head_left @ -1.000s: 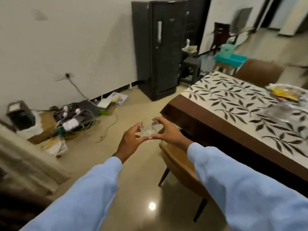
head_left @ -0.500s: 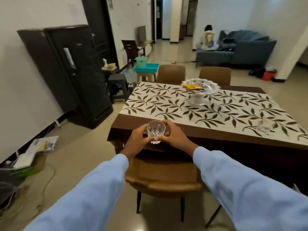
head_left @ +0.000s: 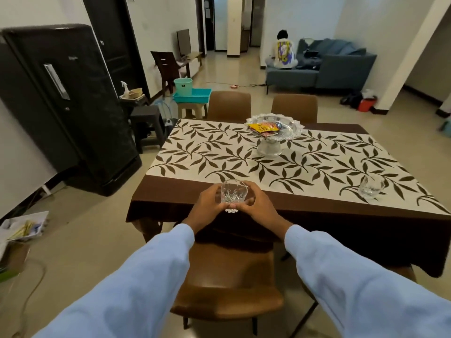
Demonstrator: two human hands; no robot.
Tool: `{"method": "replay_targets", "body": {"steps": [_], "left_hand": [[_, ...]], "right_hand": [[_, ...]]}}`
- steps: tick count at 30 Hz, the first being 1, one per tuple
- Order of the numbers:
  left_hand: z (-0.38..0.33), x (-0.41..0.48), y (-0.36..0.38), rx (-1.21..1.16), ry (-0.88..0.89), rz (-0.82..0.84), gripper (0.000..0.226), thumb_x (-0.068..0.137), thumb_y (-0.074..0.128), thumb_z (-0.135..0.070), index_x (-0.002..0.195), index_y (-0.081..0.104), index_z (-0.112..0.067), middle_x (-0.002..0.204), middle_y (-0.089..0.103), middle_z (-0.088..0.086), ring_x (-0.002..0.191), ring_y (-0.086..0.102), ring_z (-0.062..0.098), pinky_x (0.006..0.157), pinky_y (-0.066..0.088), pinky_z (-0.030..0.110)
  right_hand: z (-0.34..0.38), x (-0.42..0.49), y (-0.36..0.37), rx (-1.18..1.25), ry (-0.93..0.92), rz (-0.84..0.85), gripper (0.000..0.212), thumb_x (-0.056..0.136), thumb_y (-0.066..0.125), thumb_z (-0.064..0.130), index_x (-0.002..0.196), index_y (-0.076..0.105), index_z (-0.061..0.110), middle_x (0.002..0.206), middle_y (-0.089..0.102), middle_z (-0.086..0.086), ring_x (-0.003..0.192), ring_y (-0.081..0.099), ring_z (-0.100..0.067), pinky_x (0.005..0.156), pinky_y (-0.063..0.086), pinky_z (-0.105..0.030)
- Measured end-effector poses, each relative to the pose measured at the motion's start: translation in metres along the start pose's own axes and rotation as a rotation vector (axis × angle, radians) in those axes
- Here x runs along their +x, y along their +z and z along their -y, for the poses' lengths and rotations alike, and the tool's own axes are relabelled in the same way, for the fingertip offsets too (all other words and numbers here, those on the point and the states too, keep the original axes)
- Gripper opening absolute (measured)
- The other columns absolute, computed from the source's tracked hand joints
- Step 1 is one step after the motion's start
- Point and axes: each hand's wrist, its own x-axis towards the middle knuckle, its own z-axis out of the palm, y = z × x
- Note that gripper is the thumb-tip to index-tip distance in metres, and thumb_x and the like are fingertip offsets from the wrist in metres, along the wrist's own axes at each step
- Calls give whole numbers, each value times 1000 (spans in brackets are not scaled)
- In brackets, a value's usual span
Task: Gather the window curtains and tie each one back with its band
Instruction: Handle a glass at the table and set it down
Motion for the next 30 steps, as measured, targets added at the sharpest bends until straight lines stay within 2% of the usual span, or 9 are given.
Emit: {"method": "replay_targets", "body": {"steps": [5, 10, 17, 24, 28, 30], "left_hand": [[18, 24, 0, -26, -50, -26, 54, 71, 82, -26, 118, 56, -26, 108, 67, -13, 99, 63, -2, 79, 50, 11], [41, 47, -7, -43, -106, -29, 51, 70, 83, -27, 110, 53, -38, 103, 66, -19, 97, 62, -7, 73, 49, 8], [84, 92, -24, -64, -129, 96, 53, 74, 80, -24, 118, 52, -33, 106, 63, -22, 100, 62, -6, 73, 48, 8], [131, 139, -32, -35, -133, 213, 51, 83, 70, -15, 129, 50, -26, 118, 63, -11, 109, 60, 3, 86, 50, 16], [146, 157, -36, -11, -132, 230, 48, 87, 64, -7, 130, 49, -24, 121, 60, -8, 109, 59, 7, 81, 47, 12], [153, 164, -39, -12, -136, 230, 48, 88, 61, -5, 131, 48, -22, 126, 60, -2, 110, 59, 11, 85, 48, 16]], "right_hand": [[-12, 28, 10, 32, 49, -14, 89, 70, 86, 41, 145, 39, 27, 130, 58, 6, 91, 66, -17, 87, 58, -33], [-27, 58, 25, 35, 116, -39, 88, 67, 88, 43, 140, 42, 26, 136, 56, 5, 92, 66, -13, 85, 59, -33], [-50, 101, 53, 108, 226, -92, 80, 67, 90, 39, 134, 46, 32, 133, 57, 10, 97, 66, -13, 84, 59, -30], [-68, 143, 80, 151, 302, -181, 72, 69, 89, 30, 127, 47, 37, 129, 59, 7, 100, 68, -17, 86, 60, -36], [-75, 161, 90, 162, 337, -218, 73, 73, 87, 24, 133, 46, 35, 130, 58, 5, 106, 65, -15, 89, 57, -31], [-78, 170, 95, 166, 336, -226, 73, 75, 86, 23, 135, 46, 34, 131, 58, 4, 109, 64, -16, 91, 57, -31]]}}
